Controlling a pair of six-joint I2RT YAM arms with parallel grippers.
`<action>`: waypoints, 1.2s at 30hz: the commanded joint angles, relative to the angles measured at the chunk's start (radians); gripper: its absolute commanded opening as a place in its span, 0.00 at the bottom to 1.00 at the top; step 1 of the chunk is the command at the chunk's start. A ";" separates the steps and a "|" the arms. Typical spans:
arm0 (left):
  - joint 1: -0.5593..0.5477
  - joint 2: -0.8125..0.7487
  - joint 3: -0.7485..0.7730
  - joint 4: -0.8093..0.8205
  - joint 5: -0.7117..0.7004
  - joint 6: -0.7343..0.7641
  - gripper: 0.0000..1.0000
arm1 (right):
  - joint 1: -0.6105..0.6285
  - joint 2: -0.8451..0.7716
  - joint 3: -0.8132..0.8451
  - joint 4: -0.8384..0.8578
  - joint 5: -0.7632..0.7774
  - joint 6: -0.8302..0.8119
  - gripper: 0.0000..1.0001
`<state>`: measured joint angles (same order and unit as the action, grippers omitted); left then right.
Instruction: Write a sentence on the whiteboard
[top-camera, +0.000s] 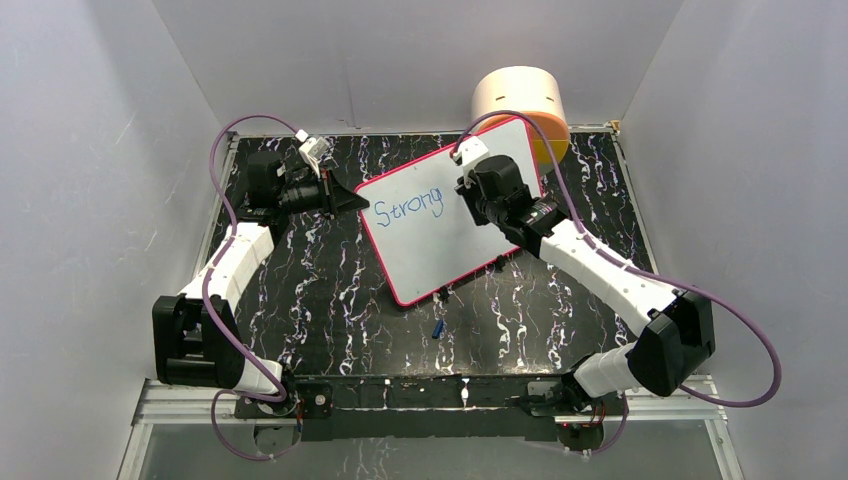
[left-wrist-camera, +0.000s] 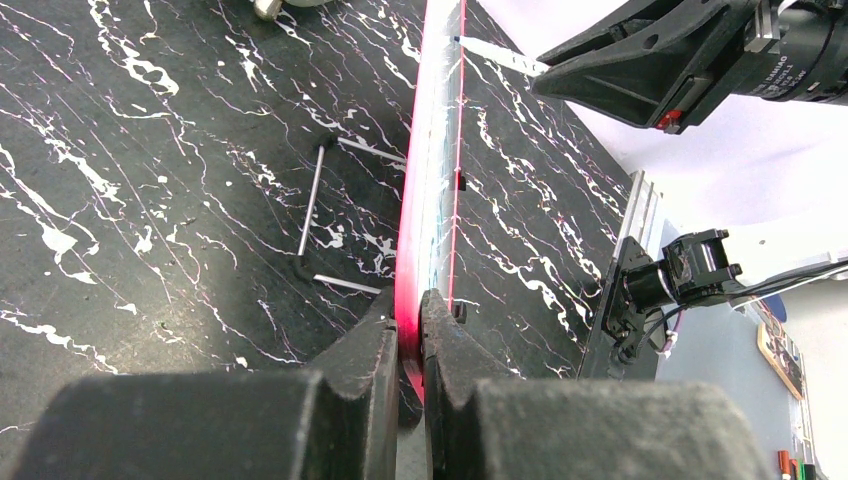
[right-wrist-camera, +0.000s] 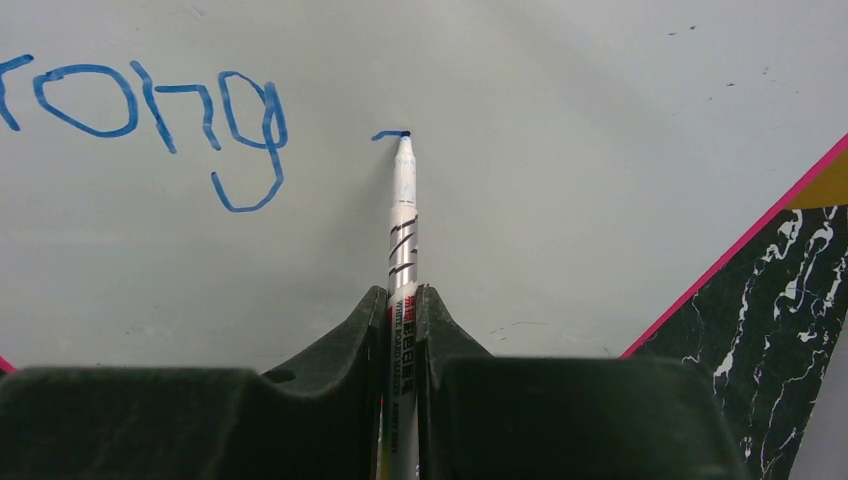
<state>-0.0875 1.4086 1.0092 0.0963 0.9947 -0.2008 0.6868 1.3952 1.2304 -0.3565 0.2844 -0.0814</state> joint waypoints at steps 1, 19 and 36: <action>-0.034 0.029 -0.015 -0.090 -0.052 0.100 0.00 | -0.019 0.007 0.045 0.036 0.039 -0.017 0.00; -0.034 0.030 -0.014 -0.091 -0.058 0.103 0.00 | -0.023 -0.042 0.051 0.067 -0.023 -0.028 0.00; -0.034 0.034 -0.012 -0.090 -0.056 0.103 0.00 | -0.023 -0.002 0.072 0.053 -0.031 -0.028 0.00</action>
<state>-0.0875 1.4086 1.0100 0.0959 0.9951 -0.1978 0.6678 1.3930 1.2480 -0.3344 0.2584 -0.1047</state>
